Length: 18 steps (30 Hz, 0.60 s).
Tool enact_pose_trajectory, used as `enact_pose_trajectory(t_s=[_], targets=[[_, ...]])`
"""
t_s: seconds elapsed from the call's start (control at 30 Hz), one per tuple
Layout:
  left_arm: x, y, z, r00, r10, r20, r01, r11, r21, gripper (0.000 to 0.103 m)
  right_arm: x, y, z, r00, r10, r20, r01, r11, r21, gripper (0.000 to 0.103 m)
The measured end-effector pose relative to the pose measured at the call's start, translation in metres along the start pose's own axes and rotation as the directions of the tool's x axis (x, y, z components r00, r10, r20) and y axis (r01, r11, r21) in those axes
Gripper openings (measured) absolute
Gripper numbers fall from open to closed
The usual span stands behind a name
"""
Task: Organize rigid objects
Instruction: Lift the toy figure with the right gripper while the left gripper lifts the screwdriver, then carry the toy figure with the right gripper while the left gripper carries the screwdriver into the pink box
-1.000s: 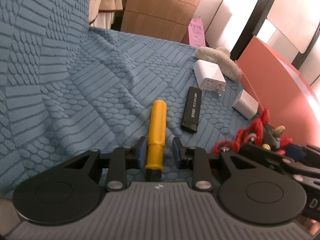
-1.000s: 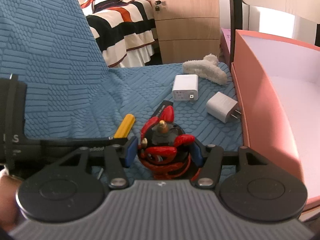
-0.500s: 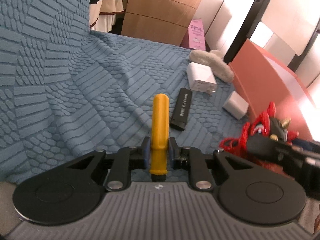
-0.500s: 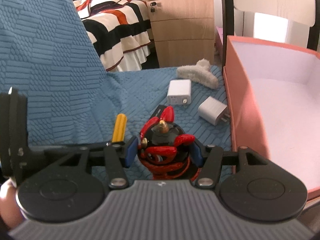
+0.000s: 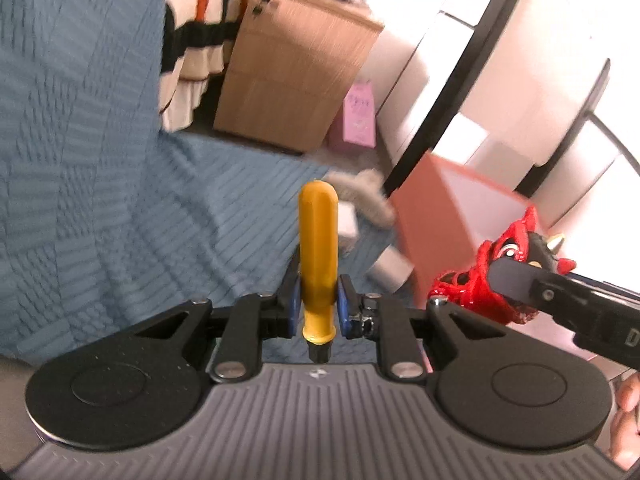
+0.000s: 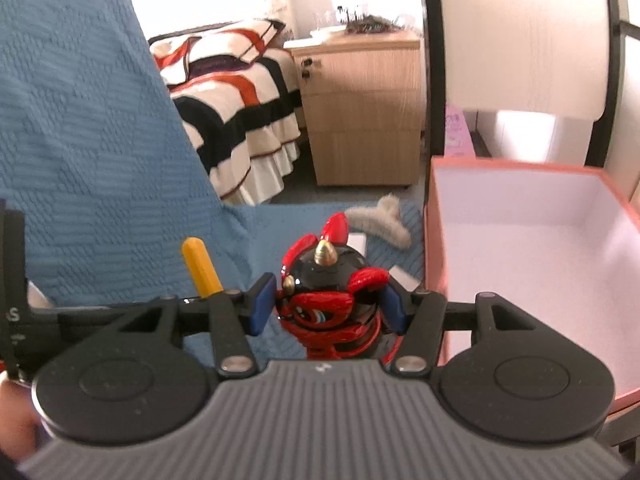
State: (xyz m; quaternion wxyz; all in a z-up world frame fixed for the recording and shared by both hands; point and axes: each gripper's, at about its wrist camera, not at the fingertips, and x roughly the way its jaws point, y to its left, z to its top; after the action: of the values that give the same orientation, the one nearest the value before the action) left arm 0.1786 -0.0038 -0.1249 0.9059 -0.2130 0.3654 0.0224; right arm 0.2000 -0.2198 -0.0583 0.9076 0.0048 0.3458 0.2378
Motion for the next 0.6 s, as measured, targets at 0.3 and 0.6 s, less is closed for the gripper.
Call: enact_pose_trajectory(t_s=[0.3,0.6], targets=[[-0.039,-0.044,0.041,0.997,-0.058,0.057,0.055,0.997,0.052,0.022,-0.037,-0.011,0.036,0.997,-0.031,0.073,0.030,0.999,0.020,0.058],[-0.055,-0.098,0.074,0.987,-0.130,0.089,0.123,0.989,0.087,0.022,-0.060,-0.039,0.061,0.989,-0.066,0.134,0.060,0.997,0.048,0.058]])
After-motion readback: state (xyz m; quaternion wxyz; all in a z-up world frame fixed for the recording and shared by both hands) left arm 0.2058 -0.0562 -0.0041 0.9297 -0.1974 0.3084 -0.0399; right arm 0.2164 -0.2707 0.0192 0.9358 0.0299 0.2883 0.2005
